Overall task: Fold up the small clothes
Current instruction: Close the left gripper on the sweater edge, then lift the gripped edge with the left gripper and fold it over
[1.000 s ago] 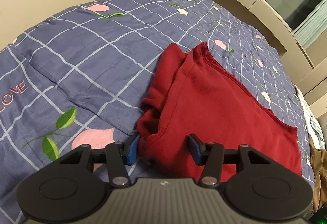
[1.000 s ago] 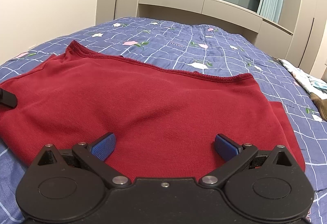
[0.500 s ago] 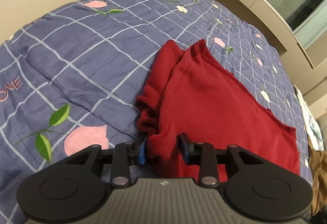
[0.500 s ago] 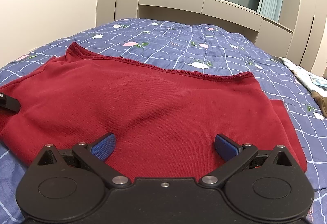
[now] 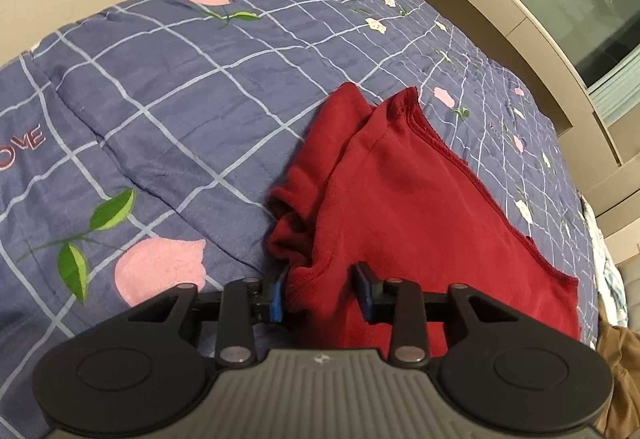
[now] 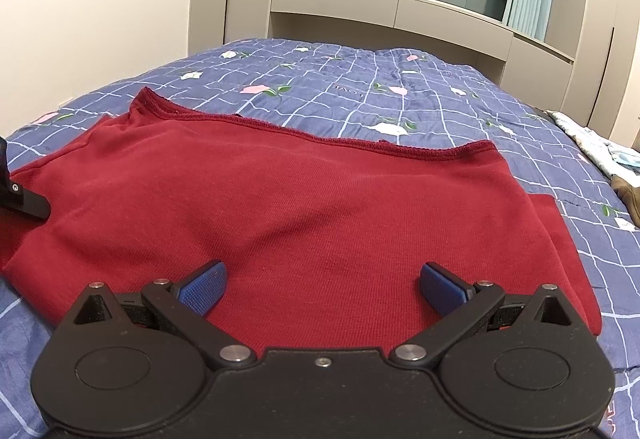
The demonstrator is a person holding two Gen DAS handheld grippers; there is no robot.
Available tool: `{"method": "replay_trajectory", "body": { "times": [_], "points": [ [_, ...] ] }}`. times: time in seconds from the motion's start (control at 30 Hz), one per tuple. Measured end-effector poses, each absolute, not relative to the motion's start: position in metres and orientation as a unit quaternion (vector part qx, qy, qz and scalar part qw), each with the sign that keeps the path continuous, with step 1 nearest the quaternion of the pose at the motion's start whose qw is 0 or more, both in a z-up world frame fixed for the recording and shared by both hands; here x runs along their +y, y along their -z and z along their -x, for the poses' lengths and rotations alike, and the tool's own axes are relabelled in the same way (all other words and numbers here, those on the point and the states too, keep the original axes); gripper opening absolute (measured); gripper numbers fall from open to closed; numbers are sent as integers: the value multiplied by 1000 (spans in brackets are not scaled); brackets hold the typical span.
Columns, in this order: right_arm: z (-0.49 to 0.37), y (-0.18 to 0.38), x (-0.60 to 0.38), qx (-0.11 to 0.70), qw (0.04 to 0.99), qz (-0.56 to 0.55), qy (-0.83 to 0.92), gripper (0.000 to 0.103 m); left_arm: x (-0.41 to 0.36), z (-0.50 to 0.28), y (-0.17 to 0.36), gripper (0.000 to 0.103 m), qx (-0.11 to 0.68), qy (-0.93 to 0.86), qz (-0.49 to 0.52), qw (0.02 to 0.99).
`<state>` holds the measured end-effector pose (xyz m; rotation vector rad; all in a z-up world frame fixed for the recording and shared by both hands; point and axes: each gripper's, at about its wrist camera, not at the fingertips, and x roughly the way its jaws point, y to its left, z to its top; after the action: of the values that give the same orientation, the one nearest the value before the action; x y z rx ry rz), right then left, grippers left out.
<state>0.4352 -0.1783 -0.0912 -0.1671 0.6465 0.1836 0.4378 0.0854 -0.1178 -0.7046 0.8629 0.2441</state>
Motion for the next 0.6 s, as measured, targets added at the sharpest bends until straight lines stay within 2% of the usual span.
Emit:
{"method": "replay_trajectory", "body": {
  "times": [0.13, 0.23, 0.6],
  "points": [
    [-435, 90, -179, 319, 940, 77, -90, 103, 81, -438, 115, 21, 409, -119, 327, 844],
    [-434, 90, -178, 317, 941, 78, -89, 103, 78, -438, 111, 17, 405, -121, 320, 848],
    [-431, 87, -187, 310, 944, 54, -97, 103, 56, -434, 74, 12, 370, -108, 268, 883]
  ]
}}
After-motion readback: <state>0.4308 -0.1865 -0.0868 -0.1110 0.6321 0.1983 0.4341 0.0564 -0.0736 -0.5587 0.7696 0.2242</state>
